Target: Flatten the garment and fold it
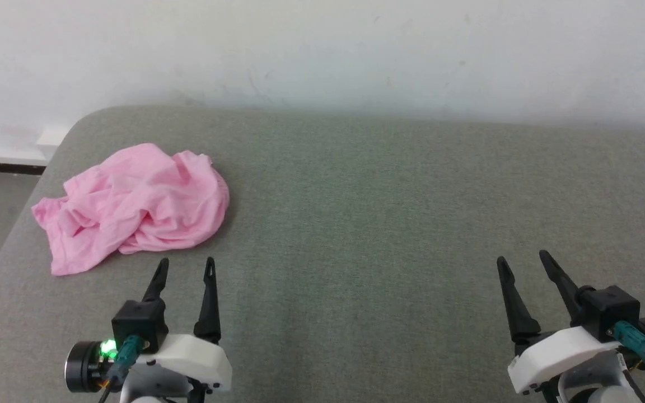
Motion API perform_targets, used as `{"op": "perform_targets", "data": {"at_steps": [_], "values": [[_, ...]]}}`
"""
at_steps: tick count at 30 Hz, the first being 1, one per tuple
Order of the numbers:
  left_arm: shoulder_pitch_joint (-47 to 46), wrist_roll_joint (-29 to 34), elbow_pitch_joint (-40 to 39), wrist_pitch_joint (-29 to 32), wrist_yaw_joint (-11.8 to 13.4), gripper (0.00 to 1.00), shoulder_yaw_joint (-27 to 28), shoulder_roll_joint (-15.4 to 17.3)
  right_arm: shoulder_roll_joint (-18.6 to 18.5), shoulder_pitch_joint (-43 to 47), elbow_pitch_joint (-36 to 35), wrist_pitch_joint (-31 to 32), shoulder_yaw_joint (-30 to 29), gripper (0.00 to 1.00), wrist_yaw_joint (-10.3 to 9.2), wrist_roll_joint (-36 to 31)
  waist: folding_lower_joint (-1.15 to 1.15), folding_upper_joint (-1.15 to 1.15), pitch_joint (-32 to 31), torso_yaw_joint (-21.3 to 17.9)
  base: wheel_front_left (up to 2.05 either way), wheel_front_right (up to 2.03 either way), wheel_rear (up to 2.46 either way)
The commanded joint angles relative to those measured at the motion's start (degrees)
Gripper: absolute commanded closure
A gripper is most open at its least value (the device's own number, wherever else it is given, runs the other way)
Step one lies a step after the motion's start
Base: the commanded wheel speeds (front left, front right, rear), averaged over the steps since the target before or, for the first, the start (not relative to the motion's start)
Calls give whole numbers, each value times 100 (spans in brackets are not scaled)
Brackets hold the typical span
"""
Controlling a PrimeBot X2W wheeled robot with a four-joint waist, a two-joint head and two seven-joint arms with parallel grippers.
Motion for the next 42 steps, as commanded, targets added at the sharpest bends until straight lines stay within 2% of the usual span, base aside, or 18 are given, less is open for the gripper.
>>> {"op": "perform_targets", "data": {"at_steps": [1,24,42], "values": [[109,-47,22,-54,37,0,-25,-6,7,55,35,-51,-3,0,-4,69,0,0,-4,106,0,0,0],[313,-204,28,-330,206,0,-52,-9,11,177,216,-326,103,0,-6,328,0,0,-89,983,0,0,0],[460,-367,42,-545,372,0,-117,-11,14,231,336,-541,162,0,-8,523,0,0,-97,1452,0,0,0]]}}
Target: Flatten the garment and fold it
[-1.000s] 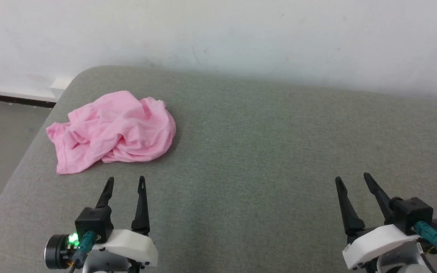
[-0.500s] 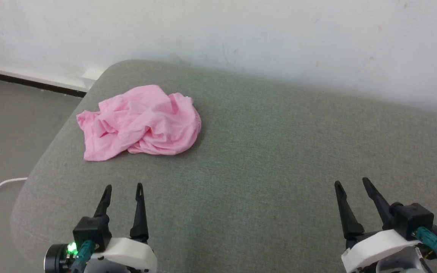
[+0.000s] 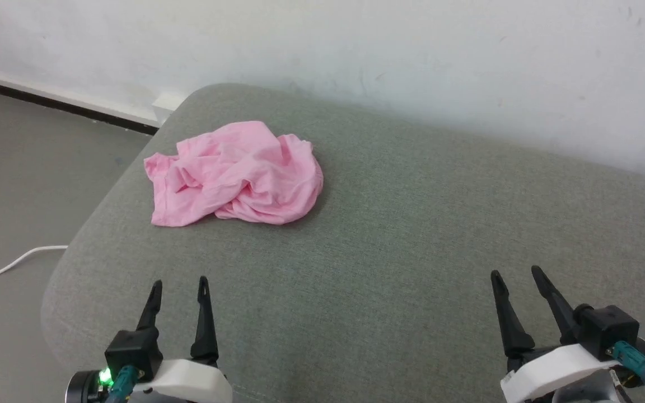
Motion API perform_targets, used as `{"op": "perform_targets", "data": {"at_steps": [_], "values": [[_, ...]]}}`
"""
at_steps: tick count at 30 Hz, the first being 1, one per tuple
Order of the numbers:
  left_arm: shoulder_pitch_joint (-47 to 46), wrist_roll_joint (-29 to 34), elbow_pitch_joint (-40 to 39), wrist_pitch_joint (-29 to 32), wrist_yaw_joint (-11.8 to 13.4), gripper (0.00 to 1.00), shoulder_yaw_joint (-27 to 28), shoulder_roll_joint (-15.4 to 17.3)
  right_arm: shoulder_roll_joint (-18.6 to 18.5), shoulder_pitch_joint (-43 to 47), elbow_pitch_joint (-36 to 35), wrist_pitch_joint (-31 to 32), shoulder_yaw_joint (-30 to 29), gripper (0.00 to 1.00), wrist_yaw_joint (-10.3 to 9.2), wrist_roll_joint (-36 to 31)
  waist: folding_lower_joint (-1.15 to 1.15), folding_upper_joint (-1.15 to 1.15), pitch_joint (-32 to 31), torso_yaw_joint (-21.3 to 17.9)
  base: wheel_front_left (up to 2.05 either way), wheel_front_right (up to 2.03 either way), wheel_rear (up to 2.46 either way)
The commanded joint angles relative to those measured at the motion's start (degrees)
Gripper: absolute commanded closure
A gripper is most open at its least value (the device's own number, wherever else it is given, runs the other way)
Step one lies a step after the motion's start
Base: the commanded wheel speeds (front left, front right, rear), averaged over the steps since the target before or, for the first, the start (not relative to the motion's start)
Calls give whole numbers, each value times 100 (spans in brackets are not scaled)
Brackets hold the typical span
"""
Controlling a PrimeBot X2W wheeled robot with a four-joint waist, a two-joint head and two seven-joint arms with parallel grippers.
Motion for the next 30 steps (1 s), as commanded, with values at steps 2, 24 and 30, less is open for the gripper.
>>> {"op": "perform_targets", "data": {"at_steps": [2,24,30], "values": [[88,-44,16,-82,71,0,-22,-11,13,97,33,-81,2,0,-8,78,0,0,-1,93,0,0,0],[209,-138,48,-346,244,0,-92,-14,17,131,204,-344,25,0,-10,243,0,0,-29,584,0,0,0],[260,-145,63,-406,276,0,-102,-14,17,165,252,-404,18,0,-11,295,0,0,-63,695,0,0,0]]}}
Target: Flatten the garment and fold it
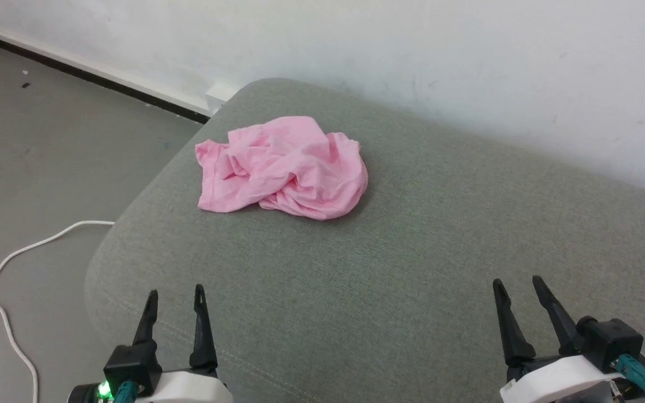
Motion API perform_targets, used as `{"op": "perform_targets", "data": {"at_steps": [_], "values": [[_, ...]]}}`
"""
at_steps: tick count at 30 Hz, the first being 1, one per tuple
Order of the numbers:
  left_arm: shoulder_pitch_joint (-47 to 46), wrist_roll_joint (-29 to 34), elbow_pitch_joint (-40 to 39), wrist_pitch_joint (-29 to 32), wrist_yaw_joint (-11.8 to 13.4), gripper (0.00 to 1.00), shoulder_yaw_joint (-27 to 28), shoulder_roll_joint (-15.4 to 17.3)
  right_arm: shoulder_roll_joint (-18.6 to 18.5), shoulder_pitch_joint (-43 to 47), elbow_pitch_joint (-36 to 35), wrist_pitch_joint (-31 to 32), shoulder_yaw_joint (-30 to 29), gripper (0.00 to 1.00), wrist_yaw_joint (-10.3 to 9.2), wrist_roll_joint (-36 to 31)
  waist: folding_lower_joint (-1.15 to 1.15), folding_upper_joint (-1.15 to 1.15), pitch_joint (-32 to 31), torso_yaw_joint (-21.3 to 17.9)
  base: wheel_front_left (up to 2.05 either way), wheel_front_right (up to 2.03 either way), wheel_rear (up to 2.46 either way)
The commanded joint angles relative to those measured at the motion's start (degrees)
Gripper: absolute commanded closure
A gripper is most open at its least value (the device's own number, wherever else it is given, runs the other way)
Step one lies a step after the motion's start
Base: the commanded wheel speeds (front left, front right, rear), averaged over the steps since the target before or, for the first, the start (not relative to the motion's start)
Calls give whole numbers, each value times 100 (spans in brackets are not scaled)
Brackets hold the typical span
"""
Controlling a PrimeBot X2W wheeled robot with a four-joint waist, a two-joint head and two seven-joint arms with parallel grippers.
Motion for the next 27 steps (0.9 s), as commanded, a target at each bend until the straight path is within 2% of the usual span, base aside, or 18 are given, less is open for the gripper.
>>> {"op": "perform_targets", "data": {"at_steps": [1,13,22,27], "values": [[91,-45,23,-62,39,0,-23,-13,15,73,30,-64,-8,0,-11,57,0,0,-19,48,0,0,0],[139,15,88,-202,99,0,-59,-15,17,117,100,-204,5,0,-12,134,0,0,-26,313,0,0,0],[113,35,120,-202,94,0,-50,-15,17,82,94,-204,-18,0,-12,96,0,0,2,291,0,0,0],[-177,-122,203,-202,-95,0,-98,-6,17,45,79,-204,-33,0,-12,56,0,0,92,264,0,0,0]]}}
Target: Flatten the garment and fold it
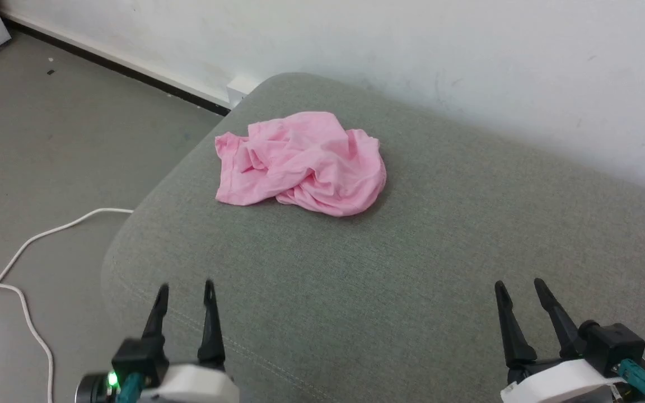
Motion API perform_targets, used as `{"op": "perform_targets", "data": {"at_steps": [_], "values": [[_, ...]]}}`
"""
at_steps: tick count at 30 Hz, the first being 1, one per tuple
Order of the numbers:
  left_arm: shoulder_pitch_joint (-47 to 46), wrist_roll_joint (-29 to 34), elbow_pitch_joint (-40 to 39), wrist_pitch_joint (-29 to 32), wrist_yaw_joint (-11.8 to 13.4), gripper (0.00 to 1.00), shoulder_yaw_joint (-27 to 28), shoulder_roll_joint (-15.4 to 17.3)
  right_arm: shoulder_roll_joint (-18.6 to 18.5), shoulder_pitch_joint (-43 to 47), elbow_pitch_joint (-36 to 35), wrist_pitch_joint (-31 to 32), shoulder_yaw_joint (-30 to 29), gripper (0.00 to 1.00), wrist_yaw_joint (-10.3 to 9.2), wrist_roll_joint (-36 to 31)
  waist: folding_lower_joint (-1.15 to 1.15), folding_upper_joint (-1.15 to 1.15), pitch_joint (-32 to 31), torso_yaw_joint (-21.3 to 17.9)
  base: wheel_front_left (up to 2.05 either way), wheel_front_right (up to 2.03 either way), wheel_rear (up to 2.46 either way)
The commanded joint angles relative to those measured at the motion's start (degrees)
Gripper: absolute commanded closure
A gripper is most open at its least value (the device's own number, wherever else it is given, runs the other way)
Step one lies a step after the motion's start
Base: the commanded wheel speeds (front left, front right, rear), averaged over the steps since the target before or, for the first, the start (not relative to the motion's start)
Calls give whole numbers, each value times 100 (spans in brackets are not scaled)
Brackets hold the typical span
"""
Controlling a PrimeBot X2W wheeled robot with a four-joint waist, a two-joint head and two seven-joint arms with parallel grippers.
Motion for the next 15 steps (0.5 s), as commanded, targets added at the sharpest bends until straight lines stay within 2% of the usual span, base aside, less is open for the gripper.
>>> {"op": "perform_targets", "data": {"at_steps": [1,10,15], "values": [[-317,21,47,-28,-98,0,-30,34,16,-7,-24,-28,-19,0,-12,-57,0,0,85,-38,0,0,0],[-2434,-185,849,58,-631,0,77,278,16,-407,-220,-27,-153,0,-12,-525,0,0,1003,-686,0,0,0],[-3660,-593,1633,805,-912,0,271,478,16,-672,-386,13,-289,0,-12,-720,0,0,1646,-1176,0,0,0]]}}
